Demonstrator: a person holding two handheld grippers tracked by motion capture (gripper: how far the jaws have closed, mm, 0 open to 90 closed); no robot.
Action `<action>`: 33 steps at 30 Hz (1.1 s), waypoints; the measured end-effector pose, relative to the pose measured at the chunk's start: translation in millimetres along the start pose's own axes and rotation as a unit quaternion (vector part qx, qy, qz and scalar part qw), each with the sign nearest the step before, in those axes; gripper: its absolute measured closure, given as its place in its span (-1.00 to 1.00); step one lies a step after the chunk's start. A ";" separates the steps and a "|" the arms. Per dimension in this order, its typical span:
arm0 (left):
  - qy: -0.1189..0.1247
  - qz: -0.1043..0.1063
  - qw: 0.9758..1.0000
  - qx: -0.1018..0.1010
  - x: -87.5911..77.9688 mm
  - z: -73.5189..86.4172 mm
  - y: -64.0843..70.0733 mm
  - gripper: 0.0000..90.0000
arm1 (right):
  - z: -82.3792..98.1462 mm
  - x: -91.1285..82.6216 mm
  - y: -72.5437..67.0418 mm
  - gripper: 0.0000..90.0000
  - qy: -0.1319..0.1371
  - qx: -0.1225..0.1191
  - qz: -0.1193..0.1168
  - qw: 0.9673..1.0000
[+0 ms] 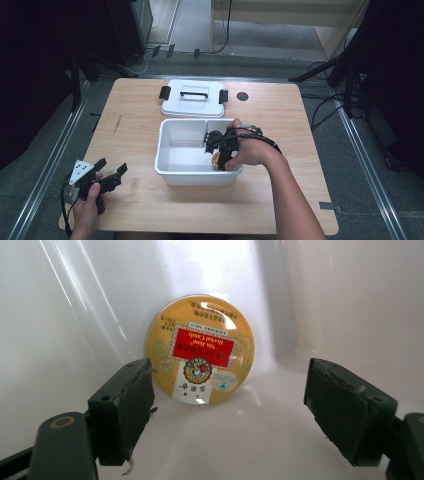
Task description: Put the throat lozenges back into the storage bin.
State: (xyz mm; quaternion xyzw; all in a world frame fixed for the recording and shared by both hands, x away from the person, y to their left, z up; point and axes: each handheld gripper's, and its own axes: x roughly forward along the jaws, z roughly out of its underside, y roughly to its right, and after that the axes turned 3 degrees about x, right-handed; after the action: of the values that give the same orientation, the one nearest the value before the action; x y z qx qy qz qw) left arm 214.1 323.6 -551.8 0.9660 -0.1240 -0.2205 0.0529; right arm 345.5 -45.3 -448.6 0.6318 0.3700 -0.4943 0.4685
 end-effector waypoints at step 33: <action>0.000 -0.001 1.000 0.001 0.5 -0.1 0.5 -0.67 | 27.9 -81.5 9.0 -0.45 0.079 0.025 0.007 0.997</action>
State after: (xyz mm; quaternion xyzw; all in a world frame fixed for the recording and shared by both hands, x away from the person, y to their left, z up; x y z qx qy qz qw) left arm 214.4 323.0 -551.8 0.9663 -0.1229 -0.2201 0.0516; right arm 326.8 -75.0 -369.4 0.6829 0.3894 -0.4484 0.4254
